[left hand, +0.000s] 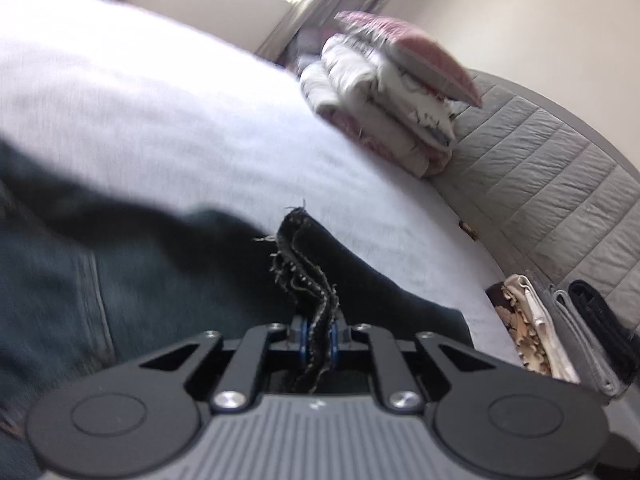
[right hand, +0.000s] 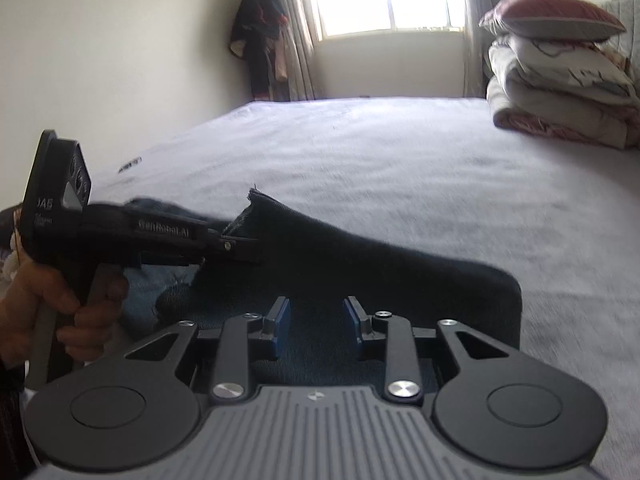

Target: Fold clothes

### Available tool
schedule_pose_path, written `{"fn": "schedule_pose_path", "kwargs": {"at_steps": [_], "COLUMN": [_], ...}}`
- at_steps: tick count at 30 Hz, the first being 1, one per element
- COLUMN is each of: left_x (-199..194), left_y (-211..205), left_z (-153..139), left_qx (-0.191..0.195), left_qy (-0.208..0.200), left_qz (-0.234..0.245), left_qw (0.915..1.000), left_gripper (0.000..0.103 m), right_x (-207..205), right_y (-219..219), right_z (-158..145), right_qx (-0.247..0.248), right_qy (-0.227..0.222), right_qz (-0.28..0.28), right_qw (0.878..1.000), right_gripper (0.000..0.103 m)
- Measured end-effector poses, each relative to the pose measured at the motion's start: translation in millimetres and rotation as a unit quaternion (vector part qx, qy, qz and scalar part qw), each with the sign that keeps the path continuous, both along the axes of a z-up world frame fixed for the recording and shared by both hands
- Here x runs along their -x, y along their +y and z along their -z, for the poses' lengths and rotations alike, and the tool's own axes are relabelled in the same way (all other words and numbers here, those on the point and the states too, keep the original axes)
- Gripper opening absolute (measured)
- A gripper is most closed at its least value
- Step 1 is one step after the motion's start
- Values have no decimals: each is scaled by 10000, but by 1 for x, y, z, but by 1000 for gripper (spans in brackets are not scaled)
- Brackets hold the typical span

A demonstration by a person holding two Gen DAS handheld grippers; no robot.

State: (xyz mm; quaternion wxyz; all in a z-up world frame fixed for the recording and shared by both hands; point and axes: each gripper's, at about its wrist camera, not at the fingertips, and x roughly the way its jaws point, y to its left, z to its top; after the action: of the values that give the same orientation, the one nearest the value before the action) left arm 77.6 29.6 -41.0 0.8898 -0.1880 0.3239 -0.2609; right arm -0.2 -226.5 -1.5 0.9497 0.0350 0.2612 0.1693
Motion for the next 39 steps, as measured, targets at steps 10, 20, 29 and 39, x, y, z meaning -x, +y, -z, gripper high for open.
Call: {"fn": "schedule_pose_path", "kwargs": {"at_steps": [10,20,29,39], "left_x": [-5,31,54,61], "left_y": [8,-31,-33,11], "left_z": [-1,4,16,-19], "left_qx": [-381,-981,-1173,-1401], "left_qy": [-34,-557,-848,-263], "left_qz": [-158,1581,1412,73], "left_qw": [9991,9810,9793,9898], "left_gripper": [25,25,25,47], "right_x": [-56,-73,-32,6], "right_y": [-4,-4,7,35], "right_z": [14,37,33,31], "right_qx": [-90,-258,-285,659], "right_qy": [239,495,490,486], "right_qz": [765,774,312,334], "right_qw": [9967,9954,9979,9961], "right_gripper": [34,34,35,38]}}
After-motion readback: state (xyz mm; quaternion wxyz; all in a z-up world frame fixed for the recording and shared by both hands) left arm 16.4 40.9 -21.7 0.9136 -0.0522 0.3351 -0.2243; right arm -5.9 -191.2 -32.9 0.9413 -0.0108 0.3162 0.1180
